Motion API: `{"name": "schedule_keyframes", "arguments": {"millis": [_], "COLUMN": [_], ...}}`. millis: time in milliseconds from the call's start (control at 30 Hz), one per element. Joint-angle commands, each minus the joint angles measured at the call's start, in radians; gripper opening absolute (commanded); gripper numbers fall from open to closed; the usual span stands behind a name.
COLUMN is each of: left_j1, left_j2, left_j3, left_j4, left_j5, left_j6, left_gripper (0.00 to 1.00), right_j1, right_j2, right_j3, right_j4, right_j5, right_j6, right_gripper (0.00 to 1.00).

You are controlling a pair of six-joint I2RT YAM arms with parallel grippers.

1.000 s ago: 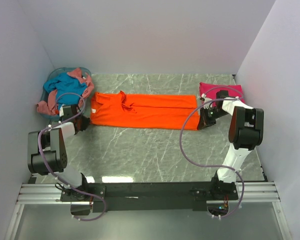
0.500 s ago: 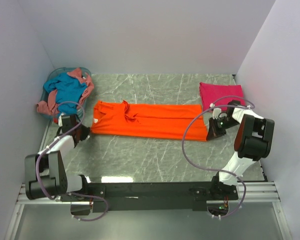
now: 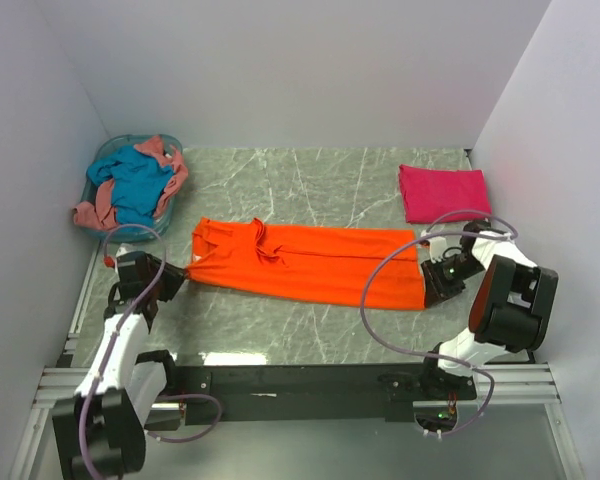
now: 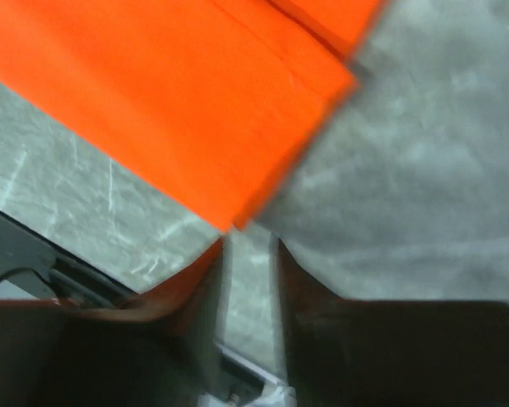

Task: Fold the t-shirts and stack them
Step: Fold the tshirt

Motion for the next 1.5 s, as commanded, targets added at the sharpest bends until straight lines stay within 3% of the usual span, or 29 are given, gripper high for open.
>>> {"name": "schedule_keyframes", "arguments": {"millis": [0, 100, 233, 300, 367, 400, 467, 500, 600, 700, 767, 967, 1133, 1300, 1467], "left_j1": [0.007, 0.007, 0.006, 0.007, 0.007, 0.006, 0.006, -0.006, -0.033, -0.051, -0.051, -0.046, -0.045, -0.046, -0.043], "left_j2": [-0.101, -0.204, -0.291, -0.285, -0.216, -0.17, 0.016, 0.145, 0.271, 0.33, 0.327, 0.18, 0.007, -0.043, -0.043], "left_j3": [-0.004, 0.021, 0.047, 0.039, 0.032, 0.042, 0.137, 0.183, 0.378, 0.525, 0.588, 0.555, 0.415, 0.363, 0.366], "left_j4": [-0.041, -0.105, -0.142, -0.052, 0.108, 0.164, 0.206, 0.194, 0.114, -0.002, -0.081, -0.156, -0.089, -0.076, -0.047], "left_j5": [0.038, 0.021, 0.022, 0.082, 0.152, 0.258, 0.338, 0.382, 0.372, 0.3, 0.228, 0.026, -0.056, -0.073, -0.054], "left_j6": [-0.042, -0.047, -0.044, -0.03, 0.017, 0.042, 0.122, 0.189, 0.269, 0.352, 0.401, 0.516, 0.507, 0.527, 0.513], "left_gripper": [0.47, 0.64, 0.67, 0.67, 0.68, 0.68, 0.67, 0.65, 0.63, 0.63, 0.63, 0.69, 0.85, 0.86, 0.86], "right_j1": [-0.029, -0.035, -0.026, 0.029, 0.097, 0.173, 0.261, 0.335, 0.462, 0.656, 0.805, 1.032, 1.122, 1.161, 1.175], "right_j2": [-0.078, -0.144, -0.149, -0.137, -0.137, -0.14, -0.146, -0.149, -0.145, -0.102, -0.044, 0.283, 0.475, 0.59, 0.618], "right_j3": [0.01, 0.053, 0.165, 0.223, 0.245, 0.259, 0.273, 0.291, 0.323, 0.363, 0.412, 0.737, 0.925, 1.023, 1.043], "right_j4": [-0.045, -0.061, -0.135, -0.186, -0.186, -0.178, -0.129, -0.112, 0.007, 0.245, 0.351, 0.37, 0.354, 0.328, 0.308], "right_j5": [0.056, 0.064, -0.037, -0.135, -0.221, -0.243, -0.286, -0.34, -0.395, -0.302, -0.145, 0.129, 0.234, 0.315, 0.293], "right_j6": [-0.077, -0.087, -0.122, -0.149, -0.147, -0.131, -0.113, -0.108, -0.093, 0.054, 0.109, 0.267, 0.308, 0.343, 0.357], "right_gripper": [0.44, 0.54, 0.56, 0.56, 0.56, 0.56, 0.56, 0.56, 0.54, 0.54, 0.54, 0.53, 0.53, 0.53, 0.52]}}
